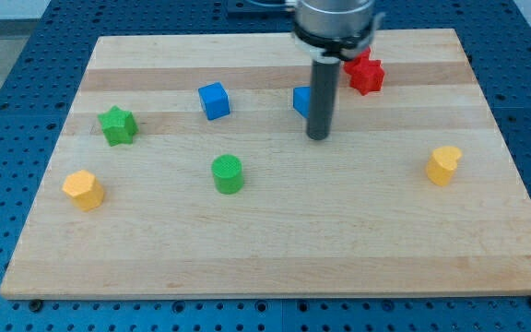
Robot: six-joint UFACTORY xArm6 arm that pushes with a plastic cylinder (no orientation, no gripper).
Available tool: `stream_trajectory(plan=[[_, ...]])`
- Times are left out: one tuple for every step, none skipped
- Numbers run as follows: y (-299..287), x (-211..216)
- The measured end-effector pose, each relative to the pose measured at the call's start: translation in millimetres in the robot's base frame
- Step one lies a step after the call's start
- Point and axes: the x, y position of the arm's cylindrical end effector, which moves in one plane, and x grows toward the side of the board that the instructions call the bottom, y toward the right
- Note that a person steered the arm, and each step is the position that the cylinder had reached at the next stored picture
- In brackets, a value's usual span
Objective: Move the triangle towards the top center
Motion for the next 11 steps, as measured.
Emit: stream_trajectory(plan=[[-29,-19],[-19,-18],[22,-14],[54,-15],[40,-25],[-15,-37],[-65,-45],[-50,-45],[-10,-45],[6,-55],[-8,-71]])
